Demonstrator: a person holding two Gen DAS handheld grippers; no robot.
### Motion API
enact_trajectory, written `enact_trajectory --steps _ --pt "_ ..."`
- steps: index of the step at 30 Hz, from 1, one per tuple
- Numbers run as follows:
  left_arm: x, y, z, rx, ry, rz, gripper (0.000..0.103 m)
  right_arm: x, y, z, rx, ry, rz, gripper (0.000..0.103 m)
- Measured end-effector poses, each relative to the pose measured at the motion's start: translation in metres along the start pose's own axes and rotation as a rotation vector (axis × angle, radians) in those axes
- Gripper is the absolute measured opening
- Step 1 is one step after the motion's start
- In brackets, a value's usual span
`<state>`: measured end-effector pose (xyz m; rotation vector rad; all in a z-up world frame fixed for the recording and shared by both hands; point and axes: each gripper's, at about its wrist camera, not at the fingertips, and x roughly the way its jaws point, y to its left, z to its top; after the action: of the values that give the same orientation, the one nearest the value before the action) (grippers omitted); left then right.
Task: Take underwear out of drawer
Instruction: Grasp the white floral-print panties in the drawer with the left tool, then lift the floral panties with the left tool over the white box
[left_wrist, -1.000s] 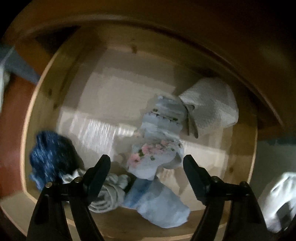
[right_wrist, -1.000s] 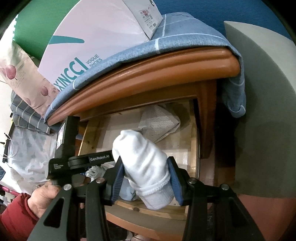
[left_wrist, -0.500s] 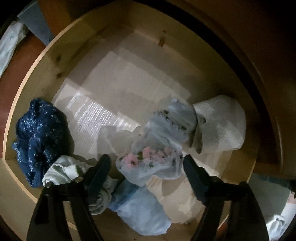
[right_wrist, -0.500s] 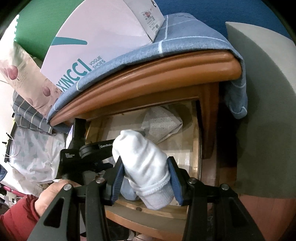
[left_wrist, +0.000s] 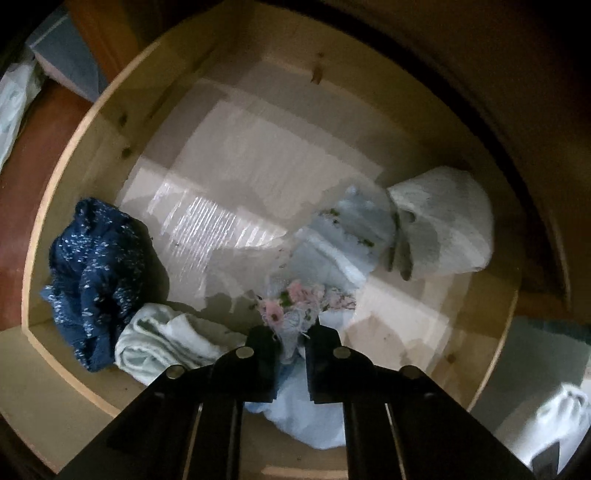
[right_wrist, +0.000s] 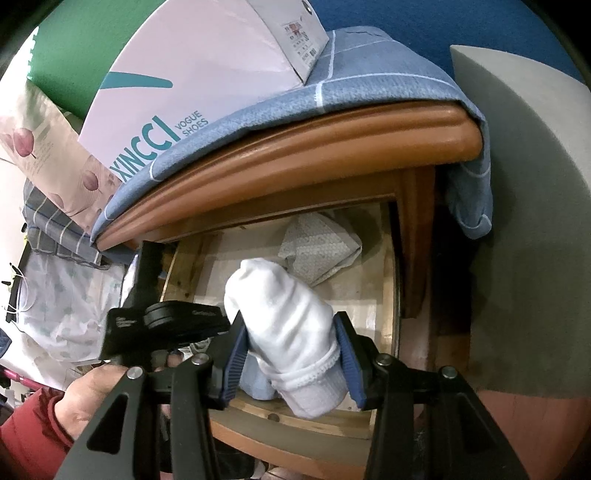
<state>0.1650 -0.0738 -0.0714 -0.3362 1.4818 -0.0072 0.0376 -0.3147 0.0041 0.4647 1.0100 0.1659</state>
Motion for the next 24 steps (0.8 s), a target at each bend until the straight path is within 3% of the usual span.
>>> enact_trajectory --steps 9,20,24 --pt "-0.052 0.005 -0.01 0.118 -0.047 -0.083 0.008 -0.001 0.001 0.0 0.001 -0.007 -0.002 0.046" --pt "-0.079 -0.009 -0.038 0.27 -0.139 -0.089 0.008 -0.001 0.001 0.0 0.004 -0.007 -0.009 0.046" --pt "-0.105 -0.013 -0.048 0.332 -0.173 -0.107 0.008 -0.001 0.002 0.0 0.0 -0.007 -0.013 0.046"
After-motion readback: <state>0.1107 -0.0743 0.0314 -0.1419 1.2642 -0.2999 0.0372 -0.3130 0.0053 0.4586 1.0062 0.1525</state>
